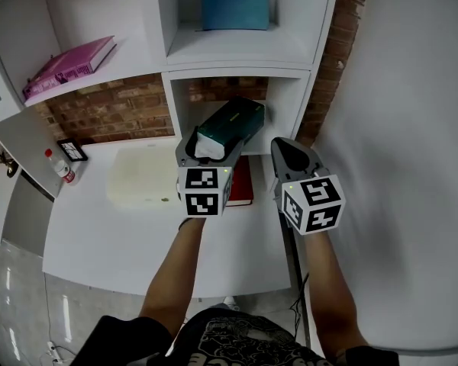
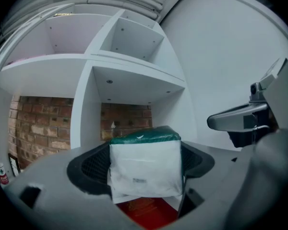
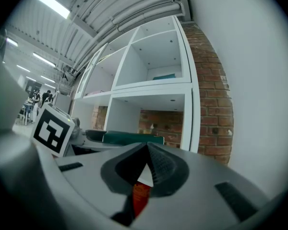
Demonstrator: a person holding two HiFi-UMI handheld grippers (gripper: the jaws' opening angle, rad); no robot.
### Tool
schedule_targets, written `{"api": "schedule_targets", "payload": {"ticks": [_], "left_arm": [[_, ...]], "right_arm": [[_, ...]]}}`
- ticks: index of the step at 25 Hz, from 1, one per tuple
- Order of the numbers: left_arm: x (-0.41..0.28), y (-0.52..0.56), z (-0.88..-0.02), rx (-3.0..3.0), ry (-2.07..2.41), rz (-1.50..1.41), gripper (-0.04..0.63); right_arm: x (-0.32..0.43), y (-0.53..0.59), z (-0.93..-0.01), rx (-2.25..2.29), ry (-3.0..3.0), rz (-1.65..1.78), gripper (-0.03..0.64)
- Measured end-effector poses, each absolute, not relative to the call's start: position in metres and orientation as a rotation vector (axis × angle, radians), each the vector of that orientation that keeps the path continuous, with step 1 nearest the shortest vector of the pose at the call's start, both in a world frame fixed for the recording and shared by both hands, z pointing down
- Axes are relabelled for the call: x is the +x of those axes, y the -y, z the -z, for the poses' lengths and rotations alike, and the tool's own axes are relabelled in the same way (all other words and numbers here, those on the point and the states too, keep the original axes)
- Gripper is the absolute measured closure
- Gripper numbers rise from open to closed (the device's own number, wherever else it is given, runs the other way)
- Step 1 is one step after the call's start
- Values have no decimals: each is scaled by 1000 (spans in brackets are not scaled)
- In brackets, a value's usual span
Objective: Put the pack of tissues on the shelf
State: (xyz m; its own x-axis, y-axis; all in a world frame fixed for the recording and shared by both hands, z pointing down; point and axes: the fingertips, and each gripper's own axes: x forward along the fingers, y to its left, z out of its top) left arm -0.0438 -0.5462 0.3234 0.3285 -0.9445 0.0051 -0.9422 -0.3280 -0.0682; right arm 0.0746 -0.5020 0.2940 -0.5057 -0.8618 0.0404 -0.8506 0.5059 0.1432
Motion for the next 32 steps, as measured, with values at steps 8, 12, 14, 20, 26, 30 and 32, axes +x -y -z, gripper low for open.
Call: {"api": "schedule_targets", "payload": {"ticks": [8,12,14,20,26,30,32], "left_arm": [[-37,595,-332,-2529,-1759,103,164],[-38,612,-335,-2524,-1746,125,166],[-38,618,-335,-2525,-1738,128,167],[-37,624,-341,-2556,-1726,157,166],[-34,621,-348,-2601,-1721,207,155],[-30,622,-360,-2613,-1716,267,152],[-29,621,-363,-2618,-1707,288,150]], "right_arm": [[72,533,-299,1510,2611,154,612],[69,544,-305,1506,2604,147,612],[69,547,-309,1505,2602,140,614],[67,550,-316,1503,2591,127,614],[66,546,-319,1501,2585,118,612],[66,544,-320,1507,2581,113,614],[66,542,-322,1508,2579,107,614]]}}
